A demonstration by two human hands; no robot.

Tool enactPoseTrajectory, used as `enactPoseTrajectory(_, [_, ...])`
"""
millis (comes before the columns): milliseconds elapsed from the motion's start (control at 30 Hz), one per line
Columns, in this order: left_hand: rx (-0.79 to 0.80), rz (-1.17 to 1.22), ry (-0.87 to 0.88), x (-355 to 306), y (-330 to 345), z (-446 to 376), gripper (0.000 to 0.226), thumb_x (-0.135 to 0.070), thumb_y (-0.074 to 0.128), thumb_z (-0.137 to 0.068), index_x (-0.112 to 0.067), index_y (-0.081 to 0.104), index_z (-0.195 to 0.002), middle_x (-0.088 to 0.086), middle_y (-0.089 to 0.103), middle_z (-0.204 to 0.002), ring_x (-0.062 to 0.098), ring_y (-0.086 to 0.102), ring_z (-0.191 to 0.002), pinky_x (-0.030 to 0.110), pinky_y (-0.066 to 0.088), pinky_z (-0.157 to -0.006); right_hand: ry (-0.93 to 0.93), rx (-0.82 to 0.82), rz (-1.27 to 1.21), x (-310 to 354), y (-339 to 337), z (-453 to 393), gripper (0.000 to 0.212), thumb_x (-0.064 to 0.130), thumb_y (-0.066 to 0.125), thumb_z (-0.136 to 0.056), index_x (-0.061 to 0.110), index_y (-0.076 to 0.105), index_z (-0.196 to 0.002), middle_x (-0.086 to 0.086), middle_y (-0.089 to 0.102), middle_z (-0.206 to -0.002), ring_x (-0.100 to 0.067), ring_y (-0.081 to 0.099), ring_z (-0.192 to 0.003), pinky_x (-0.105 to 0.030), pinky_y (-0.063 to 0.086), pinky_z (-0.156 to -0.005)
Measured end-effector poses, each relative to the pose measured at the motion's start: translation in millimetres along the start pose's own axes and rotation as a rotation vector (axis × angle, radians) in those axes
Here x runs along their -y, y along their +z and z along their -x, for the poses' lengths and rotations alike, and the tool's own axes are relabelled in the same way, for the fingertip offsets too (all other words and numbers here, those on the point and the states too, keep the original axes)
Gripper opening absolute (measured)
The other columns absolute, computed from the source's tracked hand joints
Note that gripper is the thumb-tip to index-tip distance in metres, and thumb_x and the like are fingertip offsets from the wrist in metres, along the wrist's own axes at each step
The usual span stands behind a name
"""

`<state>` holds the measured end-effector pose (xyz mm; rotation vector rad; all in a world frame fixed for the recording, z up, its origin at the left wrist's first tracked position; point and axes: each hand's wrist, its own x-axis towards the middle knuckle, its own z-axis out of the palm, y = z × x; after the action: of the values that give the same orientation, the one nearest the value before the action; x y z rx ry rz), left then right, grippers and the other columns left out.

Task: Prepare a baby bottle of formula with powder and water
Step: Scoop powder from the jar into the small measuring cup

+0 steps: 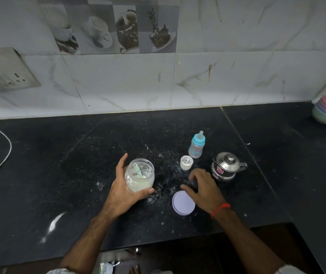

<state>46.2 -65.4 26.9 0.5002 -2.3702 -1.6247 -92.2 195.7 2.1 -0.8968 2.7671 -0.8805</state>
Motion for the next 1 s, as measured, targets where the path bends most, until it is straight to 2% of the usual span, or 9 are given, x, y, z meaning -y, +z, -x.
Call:
enactPoseTrajectory(67, [-0.003, -0.011, 0.009, 0, -1, 0, 0.139, -0.07, 0.095, -0.045, -0.068, 0.004, -0.15, -0.02, 0.06, -0.139, 0.001, 0.06, -0.126, 0.036, 0.045, -0.113, 0.068, -0.043, -0.027, 7, -3, -26, 0.046, 0.034, 0.077, -0.092, 0.015, 0.054, -0.127, -0.005, 0.056, -0.128, -0.024, 0.052, -0.117, -0.04, 0.047, -0.102])
enactPoseTrajectory(133, [-0.003, -0.015, 0.016, 0, -2, 0, 0.138, -0.069, 0.096, -0.045, -0.071, 0.003, -0.148, -0.02, 0.059, -0.14, 0.001, 0.06, -0.127, 0.036, 0.044, -0.114, 0.165, -0.015, -0.014, 11, -3, -50, 0.063, 0.033, 0.077, -0.092, 0.013, 0.047, -0.143, -0.01, 0.051, -0.141, -0.03, 0.047, -0.126, -0.041, 0.042, -0.105])
enactPoseTrajectory(267, [0.0, -0.009, 0.019, 3, -4, 1, 0.139, -0.072, 0.095, -0.045, -0.068, 0.006, -0.152, -0.024, 0.057, -0.141, 0.0, 0.059, -0.129, 0.038, 0.046, -0.115, 0.25, 0.091, 0.023, 10, 3, -76, 0.074, 0.03, 0.07, -0.097, 0.014, 0.032, -0.158, -0.011, 0.04, -0.158, -0.036, 0.039, -0.134, -0.047, 0.04, -0.111])
enactPoseTrajectory(467, [0.003, -0.008, 0.009, 8, -8, 1, 0.141, -0.068, 0.098, -0.048, -0.06, 0.009, -0.157, -0.022, 0.06, -0.139, 0.0, 0.062, -0.126, 0.042, 0.049, -0.114, 0.205, 0.116, 0.015, 10, 15, -78, 0.067, 0.018, 0.064, -0.101, 0.015, 0.031, -0.16, -0.014, 0.043, -0.159, -0.033, 0.037, -0.146, -0.047, 0.036, -0.118])
enactPoseTrajectory(667, [-0.013, -0.016, 0.001, 11, -9, 0, 0.141, -0.069, 0.097, -0.048, -0.059, 0.008, -0.157, -0.023, 0.059, -0.139, -0.002, 0.06, -0.127, 0.036, 0.047, -0.113, 0.043, 0.218, 0.042, 36, 33, -70, 0.076, 0.035, 0.067, -0.097, 0.024, 0.029, -0.161, -0.009, 0.053, -0.152, -0.035, 0.046, -0.137, -0.049, 0.042, -0.111])
enactPoseTrajectory(733, [-0.011, -0.021, 0.003, 12, -9, 0, 0.141, -0.067, 0.098, -0.049, -0.058, 0.008, -0.157, -0.025, 0.058, -0.139, -0.004, 0.059, -0.128, 0.033, 0.047, -0.112, 0.012, 0.247, 0.076, 43, 42, -68, 0.078, 0.038, 0.066, -0.096, 0.028, 0.026, -0.162, -0.008, 0.054, -0.152, -0.036, 0.046, -0.139, -0.05, 0.039, -0.113])
enactPoseTrajectory(833, [-0.002, -0.028, 0.003, 13, -8, 1, 0.142, -0.066, 0.098, -0.05, -0.057, 0.006, -0.158, -0.025, 0.058, -0.14, -0.006, 0.059, -0.128, 0.031, 0.047, -0.111, 0.019, 0.275, 0.082, 46, 48, -65, 0.079, 0.042, 0.067, -0.096, 0.03, 0.025, -0.162, -0.004, 0.049, -0.157, -0.034, 0.041, -0.144, -0.049, 0.033, -0.116])
enactPoseTrajectory(900, [0.002, -0.025, 0.0, 13, -7, 2, 0.141, -0.066, 0.098, -0.05, -0.059, 0.006, -0.157, -0.025, 0.057, -0.141, -0.006, 0.058, -0.128, 0.03, 0.046, -0.111, 0.027, 0.284, 0.04, 48, 45, -62, 0.08, 0.047, 0.068, -0.095, 0.033, 0.025, -0.161, 0.001, 0.04, -0.162, -0.03, 0.031, -0.148, -0.048, 0.025, -0.118])
enactPoseTrajectory(1000, [-0.005, -0.023, -0.002, 13, -6, 3, 0.139, -0.065, 0.098, -0.051, -0.066, 0.002, -0.152, -0.027, 0.055, -0.142, -0.008, 0.056, -0.129, 0.027, 0.044, -0.112, -0.039, 0.172, -0.082, 58, 33, -57, 0.062, 0.036, 0.064, -0.096, 0.036, 0.04, -0.153, 0.009, 0.037, -0.159, -0.022, 0.026, -0.147, -0.046, 0.025, -0.116])
